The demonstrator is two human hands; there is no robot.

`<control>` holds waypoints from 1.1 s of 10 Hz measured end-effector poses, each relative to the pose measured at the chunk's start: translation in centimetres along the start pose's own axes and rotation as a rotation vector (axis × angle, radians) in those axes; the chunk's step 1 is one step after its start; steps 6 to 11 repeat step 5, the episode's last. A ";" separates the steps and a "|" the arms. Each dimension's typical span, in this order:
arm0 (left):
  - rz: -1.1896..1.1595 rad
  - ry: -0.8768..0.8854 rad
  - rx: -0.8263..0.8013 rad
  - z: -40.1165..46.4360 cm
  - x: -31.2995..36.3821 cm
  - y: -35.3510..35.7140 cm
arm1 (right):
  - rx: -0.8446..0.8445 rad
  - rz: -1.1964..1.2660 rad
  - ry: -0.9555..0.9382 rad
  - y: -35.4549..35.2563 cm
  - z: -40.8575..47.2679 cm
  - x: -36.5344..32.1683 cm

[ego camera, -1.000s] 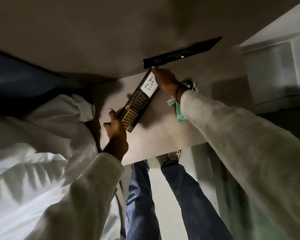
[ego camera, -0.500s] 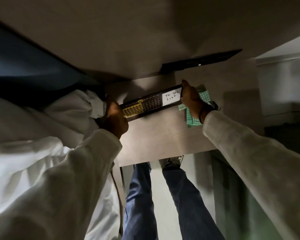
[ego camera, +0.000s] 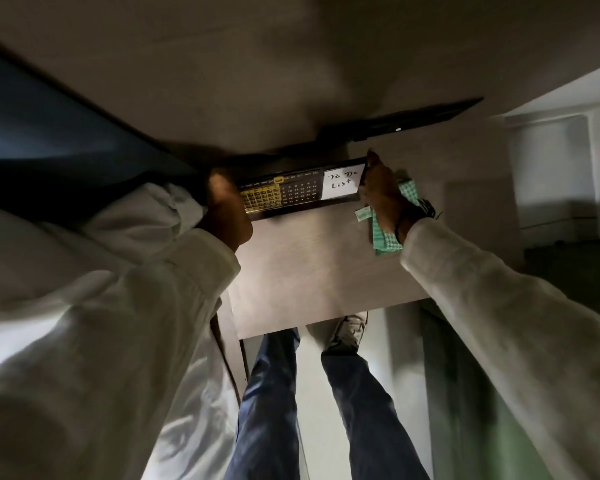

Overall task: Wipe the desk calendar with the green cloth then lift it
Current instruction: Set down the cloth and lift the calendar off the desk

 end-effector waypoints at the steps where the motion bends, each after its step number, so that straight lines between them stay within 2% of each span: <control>1: 0.002 0.144 0.008 -3.2 0.6 -1.2 | -0.002 -0.022 -0.088 -0.1 -4.0 -2.1; 2: 0.040 0.197 0.000 -2.6 1.8 -0.6 | -0.014 0.015 -0.136 1.0 -5.3 -4.9; 3: 0.054 0.184 0.016 -2.8 0.9 -0.9 | -0.024 0.021 -0.187 0.3 -9.0 -5.0; 4: 0.317 0.236 -0.013 -3.9 0.7 -0.6 | -0.045 0.041 -0.235 -0.8 -10.7 -4.7; 5: 0.776 0.738 0.152 -10.1 0.8 -2.2 | -0.120 0.082 -0.305 -3.8 -18.4 -7.5; 11: 0.776 0.738 0.152 -10.1 0.8 -2.2 | -0.120 0.082 -0.305 -3.8 -18.4 -7.5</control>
Point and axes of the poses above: each hand's wrist, its own z-axis towards the middle knuckle, its own y-axis out of the palm, x = y × z, the point moved 6 cm from there along z, towards the middle knuckle, and after that the axes turned 7 degrees about z, right-handed, at the moved point
